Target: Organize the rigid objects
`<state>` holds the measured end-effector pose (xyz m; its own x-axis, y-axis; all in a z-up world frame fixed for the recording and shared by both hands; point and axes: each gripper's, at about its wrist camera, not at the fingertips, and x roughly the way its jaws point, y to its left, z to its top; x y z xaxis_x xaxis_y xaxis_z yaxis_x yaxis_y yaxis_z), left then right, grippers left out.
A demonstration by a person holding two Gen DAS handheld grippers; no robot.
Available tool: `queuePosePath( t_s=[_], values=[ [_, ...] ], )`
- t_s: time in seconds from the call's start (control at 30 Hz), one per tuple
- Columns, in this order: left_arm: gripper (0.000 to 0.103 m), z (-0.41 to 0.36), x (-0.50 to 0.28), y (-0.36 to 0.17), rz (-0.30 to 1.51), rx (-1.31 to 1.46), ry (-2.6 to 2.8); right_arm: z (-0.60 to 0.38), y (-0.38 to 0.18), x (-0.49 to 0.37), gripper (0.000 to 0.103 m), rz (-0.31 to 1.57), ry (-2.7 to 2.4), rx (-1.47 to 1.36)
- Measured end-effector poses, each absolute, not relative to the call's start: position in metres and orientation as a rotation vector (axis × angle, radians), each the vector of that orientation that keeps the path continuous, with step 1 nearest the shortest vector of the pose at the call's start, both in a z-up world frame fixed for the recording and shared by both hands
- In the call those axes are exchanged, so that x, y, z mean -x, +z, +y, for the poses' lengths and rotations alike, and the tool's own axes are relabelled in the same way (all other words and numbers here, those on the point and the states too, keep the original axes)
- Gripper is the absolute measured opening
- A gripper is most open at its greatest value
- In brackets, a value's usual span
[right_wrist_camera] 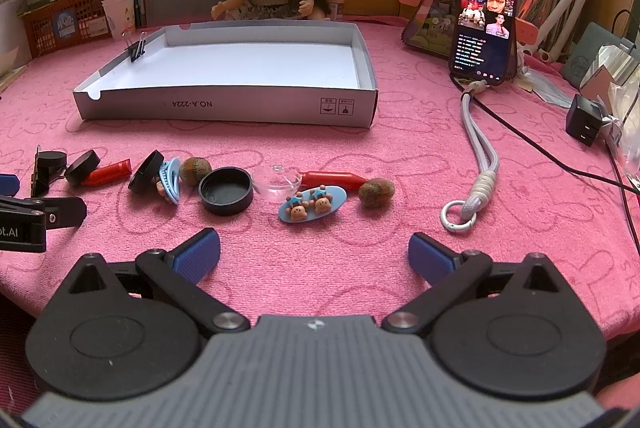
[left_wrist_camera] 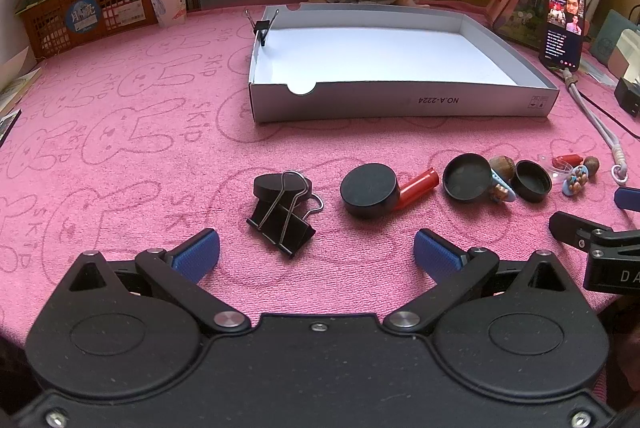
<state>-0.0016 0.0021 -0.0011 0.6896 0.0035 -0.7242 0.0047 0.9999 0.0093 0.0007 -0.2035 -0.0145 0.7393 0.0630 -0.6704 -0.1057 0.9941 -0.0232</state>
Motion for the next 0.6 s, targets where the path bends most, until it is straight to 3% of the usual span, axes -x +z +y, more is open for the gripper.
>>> queuePosePath(
  t_s=[0.6],
  values=[
    [0.103, 0.0021, -0.0011, -0.0039, 0.807, -0.011, -0.001, -0.2001, -0.0141, 0.0042, 0.103, 0.706, 0.078, 0.077]
  ],
)
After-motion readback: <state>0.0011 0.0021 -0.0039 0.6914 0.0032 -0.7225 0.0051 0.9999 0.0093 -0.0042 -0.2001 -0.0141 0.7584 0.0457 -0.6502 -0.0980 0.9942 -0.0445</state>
